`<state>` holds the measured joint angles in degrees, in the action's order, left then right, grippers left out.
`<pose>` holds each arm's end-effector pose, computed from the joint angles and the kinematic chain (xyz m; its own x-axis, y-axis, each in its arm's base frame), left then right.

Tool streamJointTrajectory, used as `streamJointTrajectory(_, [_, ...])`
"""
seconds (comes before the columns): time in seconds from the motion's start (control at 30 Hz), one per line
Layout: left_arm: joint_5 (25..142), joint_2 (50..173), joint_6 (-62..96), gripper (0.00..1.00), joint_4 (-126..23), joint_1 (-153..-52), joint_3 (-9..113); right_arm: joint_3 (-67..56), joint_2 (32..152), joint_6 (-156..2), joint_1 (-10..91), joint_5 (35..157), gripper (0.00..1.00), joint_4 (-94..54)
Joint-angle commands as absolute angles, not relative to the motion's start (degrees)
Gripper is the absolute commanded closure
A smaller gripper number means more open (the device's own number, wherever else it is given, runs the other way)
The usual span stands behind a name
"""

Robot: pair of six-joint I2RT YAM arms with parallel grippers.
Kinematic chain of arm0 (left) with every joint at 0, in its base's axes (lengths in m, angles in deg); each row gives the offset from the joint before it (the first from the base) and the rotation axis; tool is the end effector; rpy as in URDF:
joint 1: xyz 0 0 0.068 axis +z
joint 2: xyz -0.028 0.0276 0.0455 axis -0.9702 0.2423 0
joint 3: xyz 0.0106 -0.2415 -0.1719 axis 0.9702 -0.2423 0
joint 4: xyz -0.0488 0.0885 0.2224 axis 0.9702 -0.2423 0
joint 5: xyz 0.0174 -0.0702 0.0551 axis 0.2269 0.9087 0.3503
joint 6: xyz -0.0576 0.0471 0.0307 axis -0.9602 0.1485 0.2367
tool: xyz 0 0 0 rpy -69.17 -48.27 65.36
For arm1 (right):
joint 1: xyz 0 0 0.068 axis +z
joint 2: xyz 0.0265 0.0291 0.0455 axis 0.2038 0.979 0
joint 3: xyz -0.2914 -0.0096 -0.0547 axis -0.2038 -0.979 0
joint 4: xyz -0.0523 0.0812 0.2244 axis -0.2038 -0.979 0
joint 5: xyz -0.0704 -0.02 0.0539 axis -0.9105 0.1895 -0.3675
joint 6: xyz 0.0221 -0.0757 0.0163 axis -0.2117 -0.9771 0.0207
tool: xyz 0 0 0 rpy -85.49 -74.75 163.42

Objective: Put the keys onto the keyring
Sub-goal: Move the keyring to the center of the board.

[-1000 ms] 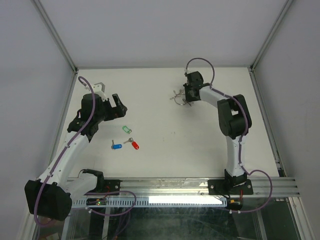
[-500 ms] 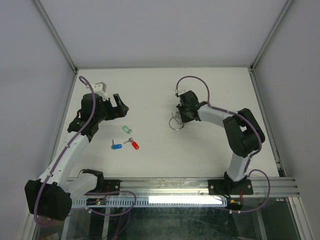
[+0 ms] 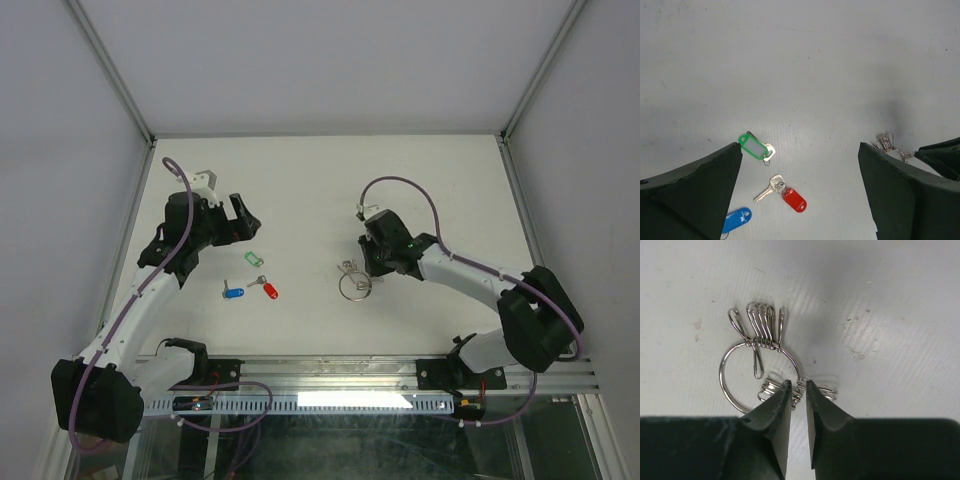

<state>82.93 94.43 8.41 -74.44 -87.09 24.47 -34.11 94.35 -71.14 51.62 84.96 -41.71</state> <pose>0.2136 -0.0514 0.2848 -0.6172 -0.2348 -0.7509 0.0864 0.9284 -0.3613 0.2175 0.1757 0.1912 -0.7725 -0.3636 -0.5207 -0.4569 0.8876 0.0581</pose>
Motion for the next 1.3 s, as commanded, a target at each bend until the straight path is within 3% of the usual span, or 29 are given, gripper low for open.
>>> streamJointTrajectory(0.0, [84.9, 92.9, 7.3, 0.01, -72.5, -86.5, 24.4, -32.1, 88.0, -66.7, 51.4, 82.1, 0.78, -41.9])
streamJointTrajectory(0.23, [82.5, 92.9, 9.6, 0.01, -74.3, -86.5, 25.9, -30.1, 88.0, -64.5, 51.5, 85.3, 0.78, -43.6])
streamJointTrajectory(0.37, [81.7, 93.3, 10.9, 0.01, -75.4, -86.5, 26.3, -27.0, 89.9, -61.7, 51.4, 79.8, 0.78, -49.5])
streamJointTrajectory(0.5, [80.8, 93.5, 11.4, 0.01, -76.2, -86.5, 26.6, -25.3, 90.5, -51.2, 50.1, 71.8, 0.74, -56.2])
streamJointTrajectory(0.77, [81.0, 94.2, 11.4, 0.01, -76.2, -86.5, 26.9, -26.8, 90.8, -27.2, 49.0, 68.9, 0.66, -60.3])
streamJointTrajectory(1.0, [81.1, 94.2, 11.4, 0.01, -76.3, -86.5, 26.9, -25.1, 94.7, -9.8, 49.8, 67.5, 0.69, -67.1])
streamJointTrajectory(1.27, [80.9, 93.9, 11.4, 0.01, -76.6, -86.5, 26.8, -23.8, 99.3, -6.9, 50.7, 69.7, 0.74, -67.0])
